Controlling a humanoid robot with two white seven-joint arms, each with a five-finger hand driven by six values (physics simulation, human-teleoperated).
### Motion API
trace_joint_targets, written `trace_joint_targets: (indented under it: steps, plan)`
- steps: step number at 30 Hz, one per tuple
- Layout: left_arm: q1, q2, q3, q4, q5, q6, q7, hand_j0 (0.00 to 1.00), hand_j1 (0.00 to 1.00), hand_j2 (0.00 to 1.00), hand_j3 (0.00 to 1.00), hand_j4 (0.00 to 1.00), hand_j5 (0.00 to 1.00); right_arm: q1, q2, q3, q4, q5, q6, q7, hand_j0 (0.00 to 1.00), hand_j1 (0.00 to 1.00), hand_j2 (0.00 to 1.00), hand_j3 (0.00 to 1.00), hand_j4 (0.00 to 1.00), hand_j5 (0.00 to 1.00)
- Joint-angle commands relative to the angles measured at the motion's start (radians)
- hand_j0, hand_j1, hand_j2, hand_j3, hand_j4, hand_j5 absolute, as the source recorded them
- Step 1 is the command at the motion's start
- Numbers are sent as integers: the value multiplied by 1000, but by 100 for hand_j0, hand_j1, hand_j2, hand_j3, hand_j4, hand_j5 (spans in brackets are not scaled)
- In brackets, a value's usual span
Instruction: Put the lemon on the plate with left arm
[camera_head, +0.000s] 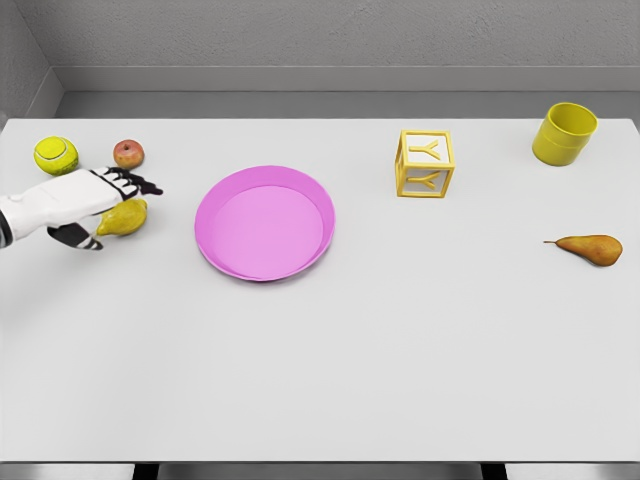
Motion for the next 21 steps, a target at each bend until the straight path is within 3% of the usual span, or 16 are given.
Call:
trace_joint_targets:
  steps: [1, 14, 21]
  plan:
    - [0, 2, 0, 19, 2, 2, -2, 100, 100, 100, 100, 100, 100, 0, 0, 0, 0, 0, -1, 1, 100, 100, 100, 100, 100, 100]
    - [-26, -22, -7, 57, -39, 2, -2, 100, 100, 100, 100, 100, 100, 0, 0, 0, 0, 0, -1, 0, 100, 100, 100, 100, 100, 100]
    - [-52, -36, -44, 62, -64, 2, -2, 100, 100, 100, 100, 100, 100, 0, 0, 0, 0, 0, -1, 0, 100, 100, 100, 100, 100, 100]
